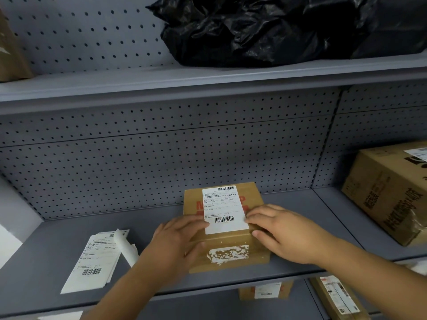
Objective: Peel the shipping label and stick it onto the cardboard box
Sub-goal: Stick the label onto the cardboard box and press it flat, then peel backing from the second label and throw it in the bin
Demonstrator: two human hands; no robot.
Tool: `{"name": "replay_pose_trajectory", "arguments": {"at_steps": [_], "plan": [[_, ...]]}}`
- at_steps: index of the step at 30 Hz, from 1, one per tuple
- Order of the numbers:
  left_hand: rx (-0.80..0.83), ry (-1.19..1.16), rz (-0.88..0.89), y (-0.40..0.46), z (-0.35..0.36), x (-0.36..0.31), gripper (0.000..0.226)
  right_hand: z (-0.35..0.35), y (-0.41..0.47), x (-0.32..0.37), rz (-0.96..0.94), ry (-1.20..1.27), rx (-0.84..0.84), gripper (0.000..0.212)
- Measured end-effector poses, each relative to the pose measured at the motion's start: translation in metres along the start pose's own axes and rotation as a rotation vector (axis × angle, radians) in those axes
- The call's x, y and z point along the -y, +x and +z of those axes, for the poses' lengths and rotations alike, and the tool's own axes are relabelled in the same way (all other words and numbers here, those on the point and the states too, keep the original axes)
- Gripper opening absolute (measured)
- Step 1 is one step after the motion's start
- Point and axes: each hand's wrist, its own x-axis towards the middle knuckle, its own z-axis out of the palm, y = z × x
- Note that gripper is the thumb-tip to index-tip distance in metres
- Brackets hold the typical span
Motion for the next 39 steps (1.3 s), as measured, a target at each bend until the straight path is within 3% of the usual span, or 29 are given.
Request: {"name": "replay_pose_trajectory", "arguments": {"at_steps": [11,26,31,39], "plan": [[0.016,0.02,0.111,-0.005,0.01,-0.04,0.051,0.006,0.005,0.028,-0.104,0.013,0.031,0.044],[-0.142,0.024,-0.017,-0.019,0.005,-0.019,0.039,0.0,-0.005,0.007,-0.025,-0.019,-0.005,0.049],[-0.131,-0.067,-0.076,-0.008,-0.002,-0.028,0.053,0.001,0.012,0.023,-0.027,-0.005,-0.024,0.048],[-0.327,-0.235,-0.263,-0.018,-0.026,-0.002,0.041,0.0,0.064,0.073,-0.034,0.152,-0.056,0.046]]}}
